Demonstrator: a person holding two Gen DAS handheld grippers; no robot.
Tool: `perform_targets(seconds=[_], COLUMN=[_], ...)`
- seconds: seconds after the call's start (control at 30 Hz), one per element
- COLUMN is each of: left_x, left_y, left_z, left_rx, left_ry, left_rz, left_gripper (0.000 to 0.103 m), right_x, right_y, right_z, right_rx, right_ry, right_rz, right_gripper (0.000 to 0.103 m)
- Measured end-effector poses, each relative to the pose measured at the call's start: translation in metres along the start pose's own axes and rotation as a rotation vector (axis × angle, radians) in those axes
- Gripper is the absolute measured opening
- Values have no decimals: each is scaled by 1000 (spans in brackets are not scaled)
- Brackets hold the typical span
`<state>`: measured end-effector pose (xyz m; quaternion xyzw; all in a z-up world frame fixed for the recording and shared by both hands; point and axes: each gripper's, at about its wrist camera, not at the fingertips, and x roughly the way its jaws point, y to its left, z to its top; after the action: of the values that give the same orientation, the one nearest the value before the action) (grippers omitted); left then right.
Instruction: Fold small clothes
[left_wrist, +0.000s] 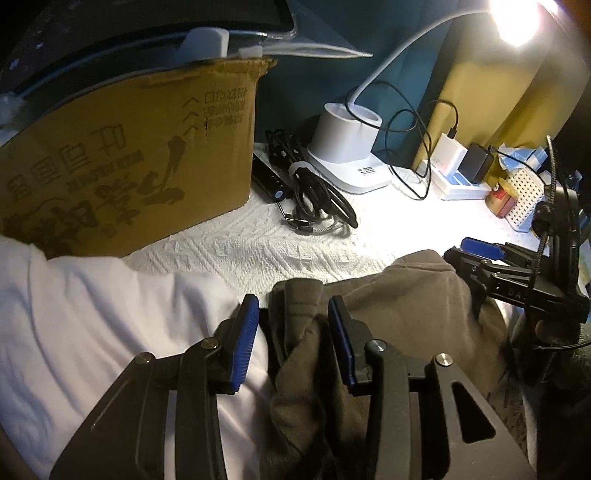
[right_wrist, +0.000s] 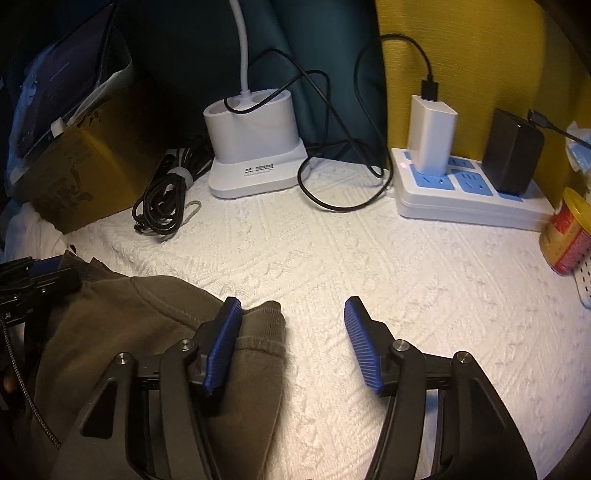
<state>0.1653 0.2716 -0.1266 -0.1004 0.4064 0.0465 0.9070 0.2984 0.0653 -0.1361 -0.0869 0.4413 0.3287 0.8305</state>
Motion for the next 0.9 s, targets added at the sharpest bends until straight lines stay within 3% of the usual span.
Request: perform_targets(seconds=[0.13,0.77,0.9], left_x=[-10,-53,-64], left_y=[-1,-32,-39], left_z=[-5,-45,-54], left_rx=[-14,-4,-12], left_ry=[-15,-57,-78], left_rz=[-3,-17,-30], left_gripper=[58,60,73], right_x=[-11,-66,-78], right_y=[1,4,3], right_z=[-3,-36,-44], right_rx=[16,14,16], right_ry=[-4,-10,-12], right_rz=[-4,-29,-28], right_gripper=[62,63,63])
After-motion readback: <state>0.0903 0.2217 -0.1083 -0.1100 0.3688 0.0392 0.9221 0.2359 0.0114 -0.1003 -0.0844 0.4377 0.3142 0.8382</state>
